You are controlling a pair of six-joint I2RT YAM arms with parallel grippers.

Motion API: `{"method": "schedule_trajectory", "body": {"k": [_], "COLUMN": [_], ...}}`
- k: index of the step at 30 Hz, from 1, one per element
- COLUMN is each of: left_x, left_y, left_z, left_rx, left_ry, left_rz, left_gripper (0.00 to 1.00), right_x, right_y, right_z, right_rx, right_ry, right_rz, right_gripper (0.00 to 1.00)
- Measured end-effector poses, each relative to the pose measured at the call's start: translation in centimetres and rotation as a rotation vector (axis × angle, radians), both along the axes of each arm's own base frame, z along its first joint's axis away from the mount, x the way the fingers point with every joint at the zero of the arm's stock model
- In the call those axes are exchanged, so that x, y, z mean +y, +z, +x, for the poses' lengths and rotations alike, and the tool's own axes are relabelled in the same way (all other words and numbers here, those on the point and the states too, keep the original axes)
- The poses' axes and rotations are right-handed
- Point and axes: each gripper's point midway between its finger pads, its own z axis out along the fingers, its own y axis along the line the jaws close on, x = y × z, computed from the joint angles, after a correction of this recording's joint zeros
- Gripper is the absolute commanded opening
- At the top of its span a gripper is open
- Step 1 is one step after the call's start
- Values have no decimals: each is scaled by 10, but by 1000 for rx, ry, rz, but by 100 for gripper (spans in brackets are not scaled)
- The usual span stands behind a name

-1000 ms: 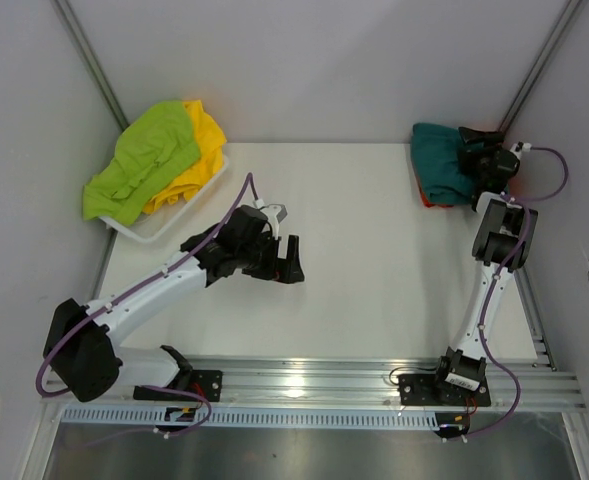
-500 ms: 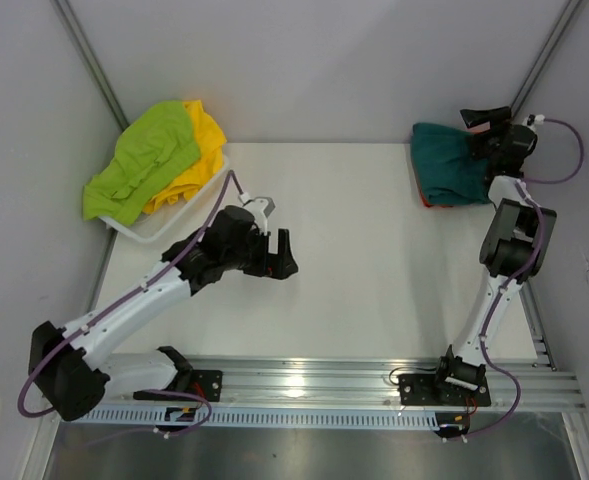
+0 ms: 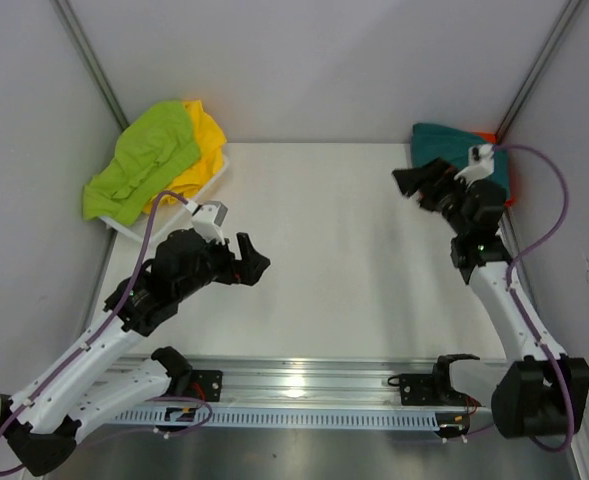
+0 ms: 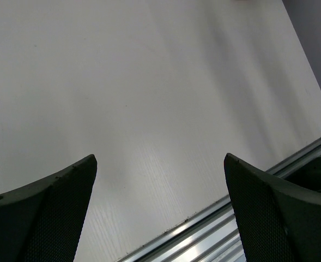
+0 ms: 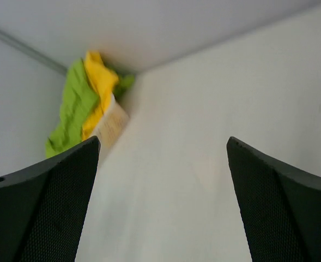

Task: Fold and stack the shorts
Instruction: Neatly place the folded shorts to the corner

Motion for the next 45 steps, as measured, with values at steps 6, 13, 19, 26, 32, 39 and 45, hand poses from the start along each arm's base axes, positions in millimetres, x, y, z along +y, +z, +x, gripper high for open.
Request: {"method": "schedule_trajectory", "body": {"k": [6,13,19,26,32,39,45], "left_x": [22,49,57,56,53,51,51], "left_y": [7,17,21,15,16,13,13], "left_z": [-11,-24,-30,-30,-30,-30,-30], "left_rx": [-38,-100,-134,-128,-130,-125,-125], "left_ry": [45,107,124,119,102,94,94], "left_rz": [10,4,-19,-15,-15,-14,-15], "left_gripper": [99,99,99,99,99,99,99], "right_x": [47,53,36,25,24,23,23], "right_y": [-109,-133,-144,-145,-147,-147,-148], "right_z": [-78,-140,-158,-170,-174,-176,-178], "right_rx": [227,210,214,213,218,220,228], "right_ry": [88,110,63,42,44,43,43], "right_rz": [-134,-207,-254,-280,-283,-278,-277], "right_gripper": [100,99,99,99,99,100,99]}}
